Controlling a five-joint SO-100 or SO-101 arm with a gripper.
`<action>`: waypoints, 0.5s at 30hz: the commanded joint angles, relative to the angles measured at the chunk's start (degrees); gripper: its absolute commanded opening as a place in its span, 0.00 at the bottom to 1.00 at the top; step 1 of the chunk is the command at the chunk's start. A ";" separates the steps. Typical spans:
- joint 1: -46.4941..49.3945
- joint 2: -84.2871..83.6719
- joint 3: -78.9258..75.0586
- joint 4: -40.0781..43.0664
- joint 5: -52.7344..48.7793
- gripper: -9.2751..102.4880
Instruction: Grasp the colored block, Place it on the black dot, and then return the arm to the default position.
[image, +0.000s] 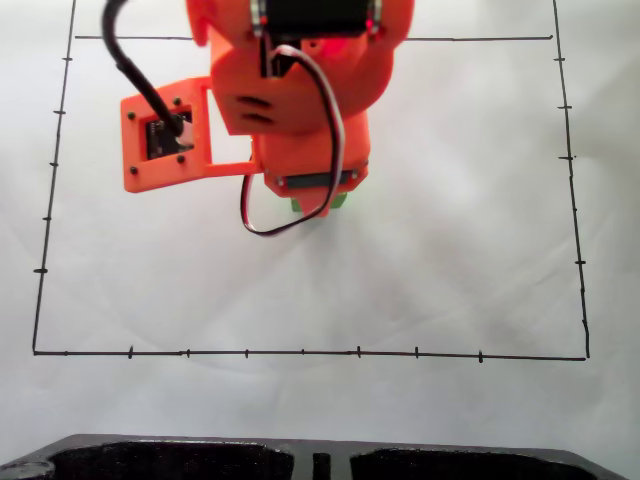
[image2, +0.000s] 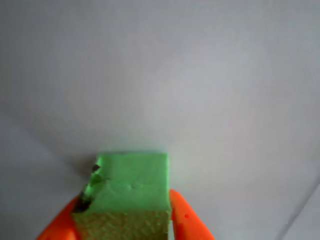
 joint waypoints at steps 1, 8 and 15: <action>0.26 0.18 -0.09 -0.70 -0.97 0.35; 0.26 1.76 0.09 0.18 -2.46 0.50; -0.53 6.24 0.35 3.60 -3.16 0.57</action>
